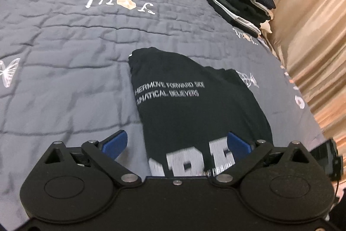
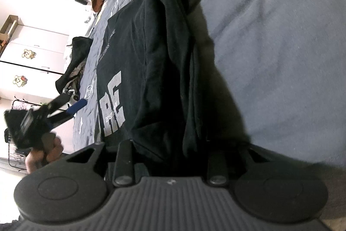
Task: Fold clothes
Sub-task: 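Grasp the same shirt end with the left gripper beside the right gripper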
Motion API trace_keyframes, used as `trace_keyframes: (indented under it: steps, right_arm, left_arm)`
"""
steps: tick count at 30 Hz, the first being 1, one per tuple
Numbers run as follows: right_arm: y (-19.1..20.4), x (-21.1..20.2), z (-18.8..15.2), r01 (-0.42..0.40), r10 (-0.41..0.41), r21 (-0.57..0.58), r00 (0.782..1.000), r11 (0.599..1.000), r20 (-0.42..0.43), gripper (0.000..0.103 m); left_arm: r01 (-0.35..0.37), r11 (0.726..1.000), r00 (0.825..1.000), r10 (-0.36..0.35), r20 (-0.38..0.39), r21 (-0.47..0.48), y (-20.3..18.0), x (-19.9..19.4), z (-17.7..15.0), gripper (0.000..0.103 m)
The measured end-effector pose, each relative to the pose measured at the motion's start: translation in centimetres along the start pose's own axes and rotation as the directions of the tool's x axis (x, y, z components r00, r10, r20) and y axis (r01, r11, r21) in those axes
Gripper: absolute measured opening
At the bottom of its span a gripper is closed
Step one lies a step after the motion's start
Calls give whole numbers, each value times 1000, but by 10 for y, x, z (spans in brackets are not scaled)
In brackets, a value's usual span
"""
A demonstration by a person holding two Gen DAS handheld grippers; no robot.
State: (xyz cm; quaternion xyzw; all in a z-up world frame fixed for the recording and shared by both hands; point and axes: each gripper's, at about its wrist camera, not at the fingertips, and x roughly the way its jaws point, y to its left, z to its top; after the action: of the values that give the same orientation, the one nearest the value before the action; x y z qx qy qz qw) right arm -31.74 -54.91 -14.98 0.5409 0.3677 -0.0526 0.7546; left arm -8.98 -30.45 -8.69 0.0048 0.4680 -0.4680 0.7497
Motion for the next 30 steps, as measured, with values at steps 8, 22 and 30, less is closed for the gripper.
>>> trace_keyframes:
  steps: [8,22,30]
  right_arm:
    - [1,-2,-4,11,-11,7,1000,1000,14,30]
    - [3,-5,-10,12,-12,11,1000,1000,27,31]
    - [5,-5,-12,10,-10,18,999,1000,35,31]
  left_arm:
    - [151,964,988,-155,-3,-221,43,43,23,93]
    - [248,942,961,-268,-61,-227,51,87,42,86]
    - [286,940,947,-306,-93,-185,51,102,50,68]
